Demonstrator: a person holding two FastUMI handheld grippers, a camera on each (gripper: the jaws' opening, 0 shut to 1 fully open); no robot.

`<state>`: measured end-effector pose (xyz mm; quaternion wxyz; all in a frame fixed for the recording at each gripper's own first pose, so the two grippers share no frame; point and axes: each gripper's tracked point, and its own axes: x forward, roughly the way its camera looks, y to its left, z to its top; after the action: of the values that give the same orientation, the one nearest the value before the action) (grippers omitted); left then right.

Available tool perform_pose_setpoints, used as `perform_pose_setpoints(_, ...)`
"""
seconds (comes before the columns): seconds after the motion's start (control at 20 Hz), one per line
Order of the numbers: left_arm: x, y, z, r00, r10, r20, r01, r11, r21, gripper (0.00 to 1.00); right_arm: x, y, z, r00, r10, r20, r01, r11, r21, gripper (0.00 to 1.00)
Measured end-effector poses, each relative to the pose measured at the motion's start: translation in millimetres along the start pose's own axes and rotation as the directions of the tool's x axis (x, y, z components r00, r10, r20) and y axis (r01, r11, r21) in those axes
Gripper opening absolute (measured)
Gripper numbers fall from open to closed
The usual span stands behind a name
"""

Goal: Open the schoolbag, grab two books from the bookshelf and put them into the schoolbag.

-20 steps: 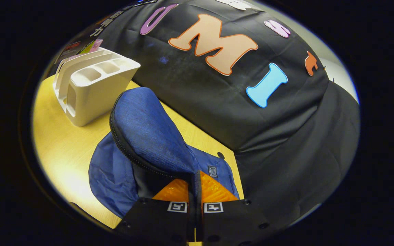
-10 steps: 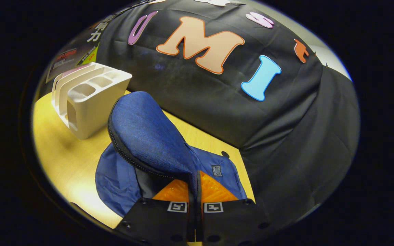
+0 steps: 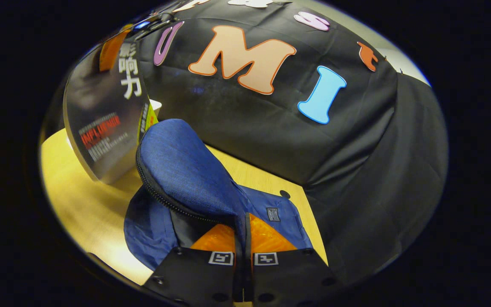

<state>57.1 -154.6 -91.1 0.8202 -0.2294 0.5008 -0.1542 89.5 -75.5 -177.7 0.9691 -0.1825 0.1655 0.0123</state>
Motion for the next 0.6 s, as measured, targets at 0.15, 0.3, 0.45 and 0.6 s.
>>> perform_pose_setpoints(0.15,37.5,2.7,-9.9,0.999,-0.04,0.009,0.04,0.999,0.006,0.38,1.9,-3.9,2.8,1.0,0.007,0.006,-0.007,1.0,0.024,0.04)
perform_pose_setpoints(0.3,67.8,2.3,-13.2,0.997,-0.079,0.016,0.079,0.997,-0.001,0.38,4.6,-4.8,6.6,1.0,0.015,0.011,-0.015,0.999,0.039,0.01)
perform_pose_setpoints(0.45,94.4,-5.6,-15.9,0.99,-0.132,0.043,0.132,0.991,0.011,0.38,5.2,-6.9,8.6,1.0,0.019,0.019,-0.02,0.998,0.065,0.06)
perform_pose_setpoints(0.6,118.4,-12.9,-17.6,0.98,-0.182,0.081,0.181,0.983,0.015,0.39,5.9,-8.8,12.1,0.999,0.024,0.036,-0.027,0.996,0.082,0.01)
